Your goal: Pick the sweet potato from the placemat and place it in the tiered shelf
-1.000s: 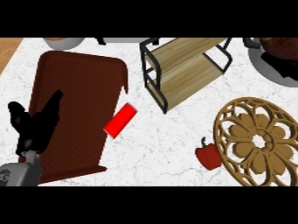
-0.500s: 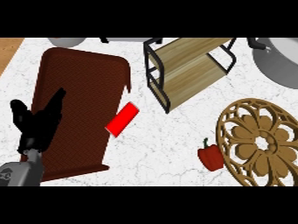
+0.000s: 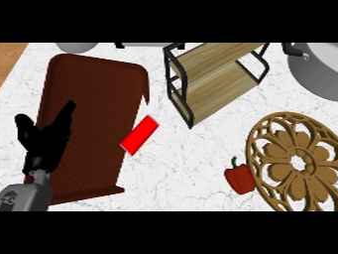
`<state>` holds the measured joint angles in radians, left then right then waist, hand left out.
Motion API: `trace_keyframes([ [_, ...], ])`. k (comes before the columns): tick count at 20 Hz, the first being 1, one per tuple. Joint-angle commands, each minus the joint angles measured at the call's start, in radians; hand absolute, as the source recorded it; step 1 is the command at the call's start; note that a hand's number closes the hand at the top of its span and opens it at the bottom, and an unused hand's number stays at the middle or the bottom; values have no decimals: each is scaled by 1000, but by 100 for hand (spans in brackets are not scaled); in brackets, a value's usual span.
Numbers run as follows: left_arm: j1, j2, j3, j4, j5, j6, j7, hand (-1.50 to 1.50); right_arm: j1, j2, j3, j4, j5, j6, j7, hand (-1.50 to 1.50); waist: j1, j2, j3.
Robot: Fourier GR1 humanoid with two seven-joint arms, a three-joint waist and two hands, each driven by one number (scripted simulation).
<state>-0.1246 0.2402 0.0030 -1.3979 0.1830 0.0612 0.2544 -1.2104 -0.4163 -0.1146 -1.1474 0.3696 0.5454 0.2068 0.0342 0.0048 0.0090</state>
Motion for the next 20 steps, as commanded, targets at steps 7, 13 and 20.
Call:
trace_keyframes([
  [7, 61, -26, -10, 65, -4, -12, 17, 0, -54, 44, 49, 276, 138, -185, -231, 150, 5, 10, -10],
  [13, 83, -9, 0, 0, 12, -24, 74, 0, -114, 29, 11, 377, 114, -167, -302, 150, -4, 1, -9],
  [20, 36, -44, -19, 53, -25, -5, 41, 0, -141, 25, 61, 492, 200, -224, -416, 150, -3, 9, -10],
])
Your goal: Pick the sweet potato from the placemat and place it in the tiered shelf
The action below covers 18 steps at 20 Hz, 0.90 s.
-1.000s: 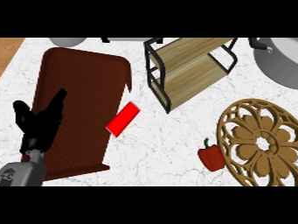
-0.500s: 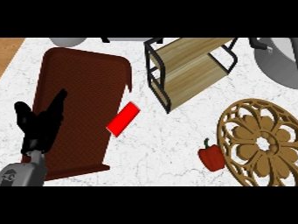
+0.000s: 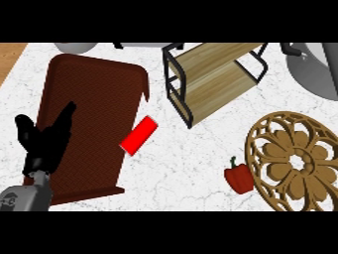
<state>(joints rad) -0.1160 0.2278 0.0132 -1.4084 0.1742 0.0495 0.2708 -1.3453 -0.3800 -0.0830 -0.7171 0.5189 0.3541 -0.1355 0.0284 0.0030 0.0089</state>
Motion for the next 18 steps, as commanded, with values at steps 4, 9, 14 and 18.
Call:
trace_keyframes([
  [4, 66, -27, -12, 76, -12, 0, -1, 0, -50, 17, -104, 86, -65, -35, 66, 150, -7, 4, -10],
  [9, 66, -13, -9, 48, -14, -9, 14, 0, -100, 18, -196, 156, -142, -45, 115, -150, 1, 4, -9],
  [14, 55, -10, -3, 29, -4, -14, 37, 0, -108, 14, -294, 200, -247, -25, 128, -150, -4, 3, -9],
  [18, 38, -1, 14, 63, 4, -28, 27, 0, -149, -25, -386, 269, -328, -17, 185, -150, 1, 9, -9],
])
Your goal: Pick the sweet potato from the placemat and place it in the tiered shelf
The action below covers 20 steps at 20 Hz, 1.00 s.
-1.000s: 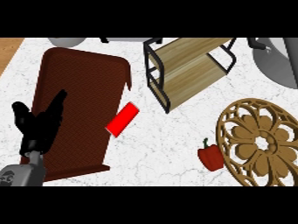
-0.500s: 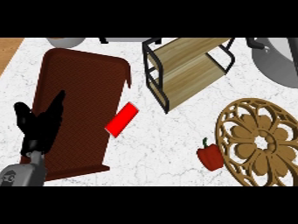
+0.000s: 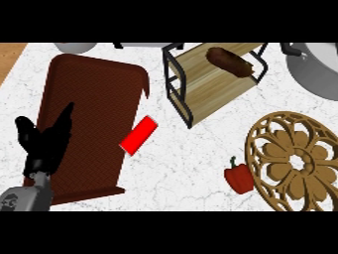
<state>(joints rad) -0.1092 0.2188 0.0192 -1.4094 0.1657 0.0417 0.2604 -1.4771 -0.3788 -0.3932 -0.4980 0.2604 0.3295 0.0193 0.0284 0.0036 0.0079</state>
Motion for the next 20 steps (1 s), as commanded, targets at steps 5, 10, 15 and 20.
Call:
trace_keyframes([
  [5, 62, -23, -20, 62, -21, -3, -10, 0, -41, -84, -123, 74, -77, -123, 36, -150, 12, 14, -9],
  [10, 38, 9, 1, 27, 5, -15, 70, 0, -37, -185, -140, 104, -56, -205, 73, -150, 10, 11, -8],
  [15, 51, 10, 0, 15, 12, -34, 50, 0, -4, -319, -224, 173, -104, -208, 68, -150, 29, 22, -7],
  [20, 18, -41, -32, 75, -24, -6, 8, 0, 24, -421, -246, 221, -129, -70, 55, -150, 24, 30, -6],
])
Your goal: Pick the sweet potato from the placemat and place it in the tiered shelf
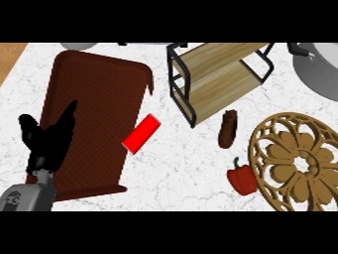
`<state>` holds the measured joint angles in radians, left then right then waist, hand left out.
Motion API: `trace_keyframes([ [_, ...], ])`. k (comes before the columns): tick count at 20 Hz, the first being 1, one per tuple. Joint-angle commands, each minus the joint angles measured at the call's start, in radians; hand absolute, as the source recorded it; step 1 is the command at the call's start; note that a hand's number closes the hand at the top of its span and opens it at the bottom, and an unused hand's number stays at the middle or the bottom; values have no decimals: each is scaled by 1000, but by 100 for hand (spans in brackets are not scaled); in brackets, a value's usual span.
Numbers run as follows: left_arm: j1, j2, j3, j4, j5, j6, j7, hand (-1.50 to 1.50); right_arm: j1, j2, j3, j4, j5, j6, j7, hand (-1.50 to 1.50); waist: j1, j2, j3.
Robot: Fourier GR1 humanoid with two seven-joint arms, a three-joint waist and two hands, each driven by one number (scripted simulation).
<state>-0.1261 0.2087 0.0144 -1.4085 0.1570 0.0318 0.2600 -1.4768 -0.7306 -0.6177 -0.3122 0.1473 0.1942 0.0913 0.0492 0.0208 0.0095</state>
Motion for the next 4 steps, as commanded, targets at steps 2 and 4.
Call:
trace_keyframes([
  [2, 45, -16, -18, 66, -9, -6, 16, 0, 42, -108, -34, 55, -31, 129, -18, -150, 8, 12, -7],
  [4, 8, 13, 17, 102, 14, -34, 10, 0, 53, -117, -34, 60, -29, 140, -40, -150, 5, 12, -8],
])
